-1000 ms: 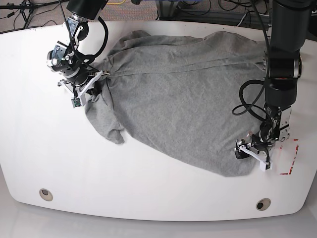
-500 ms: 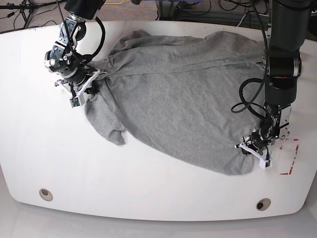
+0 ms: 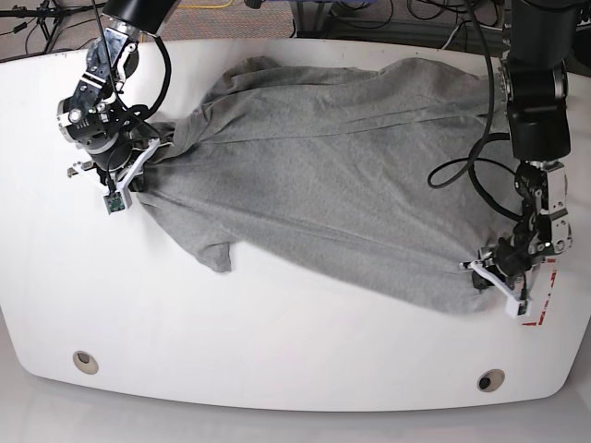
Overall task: Fold the T-shirt properly
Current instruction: 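Lift the shirt high with both grippers, holding it spread between them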
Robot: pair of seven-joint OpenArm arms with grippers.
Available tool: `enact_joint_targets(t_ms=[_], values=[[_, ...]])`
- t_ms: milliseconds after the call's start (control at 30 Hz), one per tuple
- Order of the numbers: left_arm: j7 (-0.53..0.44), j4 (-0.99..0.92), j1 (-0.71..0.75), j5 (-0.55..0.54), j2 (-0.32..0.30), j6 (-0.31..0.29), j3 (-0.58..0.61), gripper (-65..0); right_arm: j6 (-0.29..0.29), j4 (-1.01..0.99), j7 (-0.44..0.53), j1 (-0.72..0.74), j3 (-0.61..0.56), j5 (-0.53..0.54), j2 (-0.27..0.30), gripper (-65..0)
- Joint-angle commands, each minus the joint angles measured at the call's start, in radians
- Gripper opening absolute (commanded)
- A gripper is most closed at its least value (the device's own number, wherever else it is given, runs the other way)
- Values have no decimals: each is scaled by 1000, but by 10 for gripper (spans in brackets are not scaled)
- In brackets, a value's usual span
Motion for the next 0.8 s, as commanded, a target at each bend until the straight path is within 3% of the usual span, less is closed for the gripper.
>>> enact_joint_targets(t_ms=[0, 400, 767], values=[[20, 137, 10, -4, -16, 1, -45, -650, -1, 48, 4, 17, 2, 12, 32, -650], [185, 569, 159, -7, -16, -2, -198, -650, -1, 85, 0, 56, -6, 12, 93, -650], [195, 814, 171, 38, -14, -2, -174, -650, -1, 62, 0, 191, -6, 14, 182, -650]])
